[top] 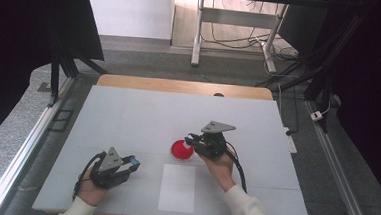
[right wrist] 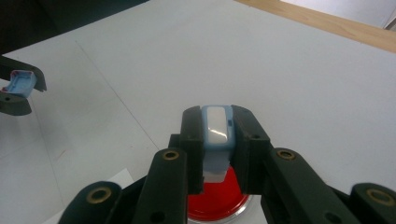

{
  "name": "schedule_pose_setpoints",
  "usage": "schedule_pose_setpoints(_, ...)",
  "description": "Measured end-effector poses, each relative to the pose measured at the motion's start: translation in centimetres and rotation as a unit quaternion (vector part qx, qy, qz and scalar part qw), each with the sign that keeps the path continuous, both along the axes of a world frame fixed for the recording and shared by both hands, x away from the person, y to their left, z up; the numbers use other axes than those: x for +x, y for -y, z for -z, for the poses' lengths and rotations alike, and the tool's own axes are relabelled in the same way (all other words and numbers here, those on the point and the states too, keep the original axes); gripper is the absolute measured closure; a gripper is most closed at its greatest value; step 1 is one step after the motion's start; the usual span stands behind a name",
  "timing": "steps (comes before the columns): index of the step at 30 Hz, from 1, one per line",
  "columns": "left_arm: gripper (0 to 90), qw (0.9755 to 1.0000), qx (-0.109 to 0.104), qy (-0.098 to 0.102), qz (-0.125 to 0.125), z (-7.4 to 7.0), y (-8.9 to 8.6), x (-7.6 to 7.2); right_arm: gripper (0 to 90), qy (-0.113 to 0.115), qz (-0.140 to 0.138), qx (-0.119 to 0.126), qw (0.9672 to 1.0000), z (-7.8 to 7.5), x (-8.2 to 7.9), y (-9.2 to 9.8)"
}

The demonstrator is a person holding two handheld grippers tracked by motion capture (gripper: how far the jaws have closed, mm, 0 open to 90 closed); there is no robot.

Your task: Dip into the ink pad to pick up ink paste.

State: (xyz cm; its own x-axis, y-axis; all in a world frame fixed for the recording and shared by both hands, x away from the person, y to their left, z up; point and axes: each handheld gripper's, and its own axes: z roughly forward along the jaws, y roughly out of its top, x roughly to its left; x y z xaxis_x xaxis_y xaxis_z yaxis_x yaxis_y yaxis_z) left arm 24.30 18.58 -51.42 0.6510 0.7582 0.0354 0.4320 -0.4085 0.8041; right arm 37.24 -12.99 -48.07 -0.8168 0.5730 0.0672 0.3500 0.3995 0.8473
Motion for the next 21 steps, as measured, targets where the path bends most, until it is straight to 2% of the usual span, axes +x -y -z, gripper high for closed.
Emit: schedule_pose_setpoints(21, 65.2, 1.0000, 0.001, -0.003, 0.005, 0.1, 0.1, 0.2, 75.3, 0.016, -0.002, -0.048, 0.9987, 1.4, 0.5, -1.3)
